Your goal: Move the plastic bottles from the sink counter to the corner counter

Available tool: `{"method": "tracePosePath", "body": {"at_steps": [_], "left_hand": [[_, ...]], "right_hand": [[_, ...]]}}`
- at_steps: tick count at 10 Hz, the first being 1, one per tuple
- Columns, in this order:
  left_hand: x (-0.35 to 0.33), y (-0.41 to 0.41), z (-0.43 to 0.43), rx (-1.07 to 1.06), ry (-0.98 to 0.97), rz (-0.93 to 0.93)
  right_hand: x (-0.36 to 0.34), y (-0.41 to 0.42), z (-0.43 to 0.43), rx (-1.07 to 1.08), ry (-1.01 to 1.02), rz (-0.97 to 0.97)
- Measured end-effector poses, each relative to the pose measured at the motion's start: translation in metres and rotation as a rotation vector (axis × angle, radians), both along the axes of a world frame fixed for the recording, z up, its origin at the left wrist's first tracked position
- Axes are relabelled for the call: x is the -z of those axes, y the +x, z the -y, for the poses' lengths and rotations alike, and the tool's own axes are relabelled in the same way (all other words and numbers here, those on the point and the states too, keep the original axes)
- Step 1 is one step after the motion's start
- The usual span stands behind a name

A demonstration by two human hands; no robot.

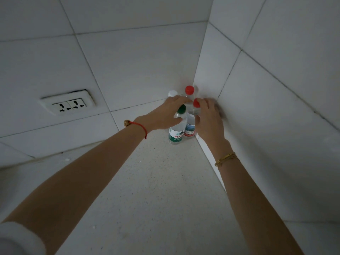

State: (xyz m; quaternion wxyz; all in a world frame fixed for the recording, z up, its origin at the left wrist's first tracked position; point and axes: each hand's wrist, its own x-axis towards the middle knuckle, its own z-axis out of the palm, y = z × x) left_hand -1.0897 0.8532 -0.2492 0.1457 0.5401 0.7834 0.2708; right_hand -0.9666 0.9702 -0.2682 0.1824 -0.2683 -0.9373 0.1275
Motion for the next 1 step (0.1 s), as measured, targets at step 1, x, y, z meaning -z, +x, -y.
{"method": "tracePosePath", "body": {"at_steps": [1], "left_hand": [[0.0017, 0.0025, 0.0158, -0.044, 0.052, 0.023]], "right_hand": [[-0.0018, 0.0119, 0.0089, 0.054, -0.011, -0.009]]}}
